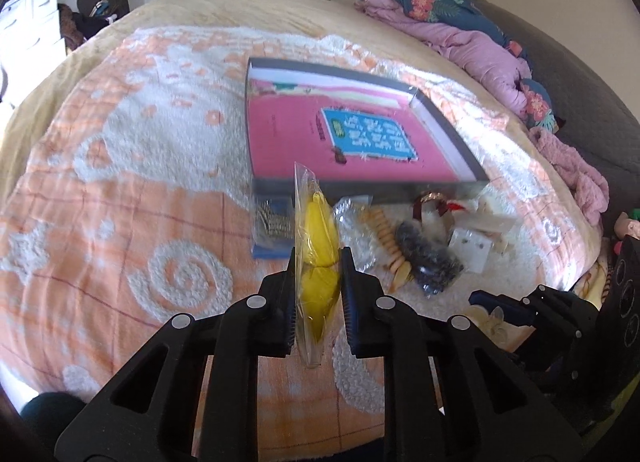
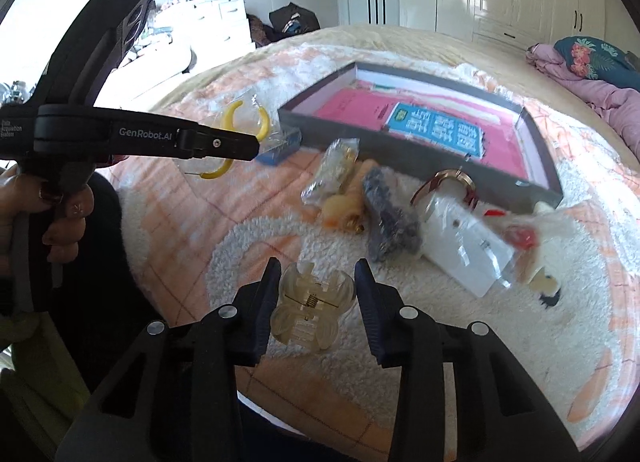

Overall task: Organize jewelry
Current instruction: 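Carry both items over the grey box and open both tools to release them, then lift both open tools out of the box and back over the items, then grasp the clear bag of silver pieces with the left tool while the right tool grasps the white comb-shaped holder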

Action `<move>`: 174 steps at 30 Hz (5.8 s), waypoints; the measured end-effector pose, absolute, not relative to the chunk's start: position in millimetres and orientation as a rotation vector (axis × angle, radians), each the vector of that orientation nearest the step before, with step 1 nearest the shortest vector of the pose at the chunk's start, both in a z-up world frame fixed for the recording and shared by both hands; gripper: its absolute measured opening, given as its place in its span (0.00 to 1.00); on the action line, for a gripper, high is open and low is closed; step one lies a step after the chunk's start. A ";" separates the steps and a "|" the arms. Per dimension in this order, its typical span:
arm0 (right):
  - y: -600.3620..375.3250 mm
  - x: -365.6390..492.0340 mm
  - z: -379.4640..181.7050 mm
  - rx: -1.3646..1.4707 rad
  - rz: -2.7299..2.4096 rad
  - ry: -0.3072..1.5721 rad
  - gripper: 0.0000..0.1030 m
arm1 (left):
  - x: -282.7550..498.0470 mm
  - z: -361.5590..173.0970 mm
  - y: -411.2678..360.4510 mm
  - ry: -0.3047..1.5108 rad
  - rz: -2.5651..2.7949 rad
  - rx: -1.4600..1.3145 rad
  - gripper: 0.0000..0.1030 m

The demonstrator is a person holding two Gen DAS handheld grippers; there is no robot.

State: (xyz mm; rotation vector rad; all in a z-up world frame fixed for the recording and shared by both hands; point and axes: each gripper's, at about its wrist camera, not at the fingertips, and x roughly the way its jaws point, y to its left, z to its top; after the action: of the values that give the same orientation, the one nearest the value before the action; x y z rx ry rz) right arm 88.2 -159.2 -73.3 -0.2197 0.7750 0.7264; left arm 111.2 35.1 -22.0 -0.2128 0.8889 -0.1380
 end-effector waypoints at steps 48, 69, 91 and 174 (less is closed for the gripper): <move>-220.8 301.1 -59.3 -0.093 0.453 0.829 0.36 | 249.7 -56.6 29.4 0.970 -0.117 -0.194 0.11; -227.6 306.0 -66.5 -0.054 0.437 0.886 0.54 | 237.7 -40.4 36.7 0.935 -0.117 -0.218 0.29; -260.1 218.6 7.8 0.012 0.440 0.684 0.93 | 171.1 34.2 34.1 0.750 -0.058 -0.185 0.91; -282.3 198.7 -98.0 -0.019 0.359 0.877 0.39 | 160.8 -74.9 -5.7 1.054 -0.190 -0.226 0.44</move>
State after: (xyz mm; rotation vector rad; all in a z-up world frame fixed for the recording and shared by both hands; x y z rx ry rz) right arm 198.7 -282.3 -98.0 -0.0190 0.8771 0.3586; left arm 160.8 -5.7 -74.9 -0.2265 1.0542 -0.1898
